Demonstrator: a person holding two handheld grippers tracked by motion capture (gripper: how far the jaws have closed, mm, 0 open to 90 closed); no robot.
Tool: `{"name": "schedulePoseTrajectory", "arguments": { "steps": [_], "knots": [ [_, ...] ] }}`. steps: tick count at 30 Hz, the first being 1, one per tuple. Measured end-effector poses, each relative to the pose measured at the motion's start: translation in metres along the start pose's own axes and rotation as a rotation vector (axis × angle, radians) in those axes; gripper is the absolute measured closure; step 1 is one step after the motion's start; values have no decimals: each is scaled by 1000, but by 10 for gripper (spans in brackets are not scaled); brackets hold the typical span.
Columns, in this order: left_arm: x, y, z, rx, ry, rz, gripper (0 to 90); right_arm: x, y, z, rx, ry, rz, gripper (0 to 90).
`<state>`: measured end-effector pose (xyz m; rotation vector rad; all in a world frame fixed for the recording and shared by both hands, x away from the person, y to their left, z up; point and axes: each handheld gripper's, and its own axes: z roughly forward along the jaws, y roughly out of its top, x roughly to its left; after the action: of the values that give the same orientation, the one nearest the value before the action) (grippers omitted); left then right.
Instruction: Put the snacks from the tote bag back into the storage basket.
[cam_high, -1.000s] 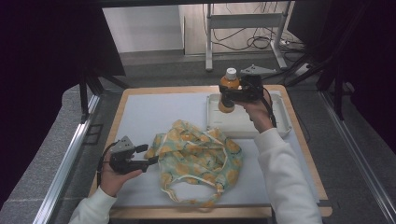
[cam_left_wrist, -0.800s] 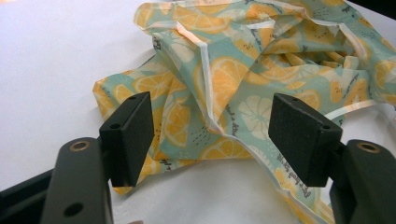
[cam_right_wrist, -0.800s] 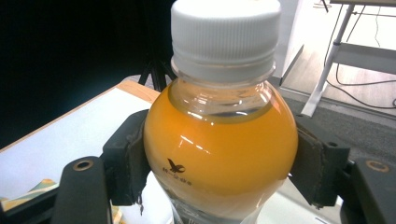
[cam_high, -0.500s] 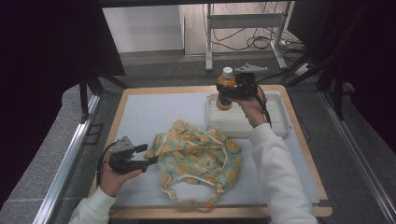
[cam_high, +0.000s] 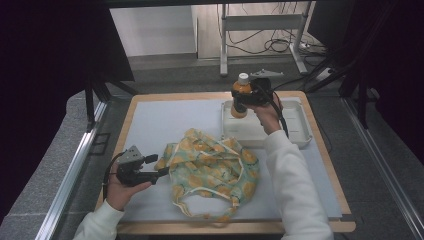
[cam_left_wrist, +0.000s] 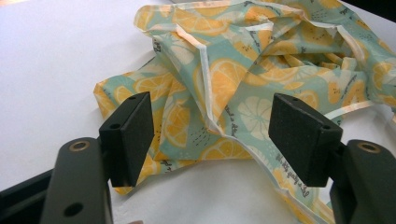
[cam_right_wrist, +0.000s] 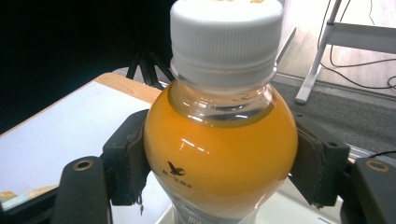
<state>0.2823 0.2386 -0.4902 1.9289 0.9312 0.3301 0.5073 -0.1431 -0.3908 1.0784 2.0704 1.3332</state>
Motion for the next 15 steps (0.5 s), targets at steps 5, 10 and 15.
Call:
{"name": "schedulePoseTrajectory", "arguments": {
  "steps": [5,10,15],
  "knots": [
    [-1,0,0,1,0,3,317,1,-2,9,13,-8,-4,300],
    [-1,0,1,-3,-6,-2,317,0,-6,20,28,-20,-1,300],
    [0,0,1,-2,-5,-2,317,-4,-11,32,47,-43,7,299]
  ]
}}
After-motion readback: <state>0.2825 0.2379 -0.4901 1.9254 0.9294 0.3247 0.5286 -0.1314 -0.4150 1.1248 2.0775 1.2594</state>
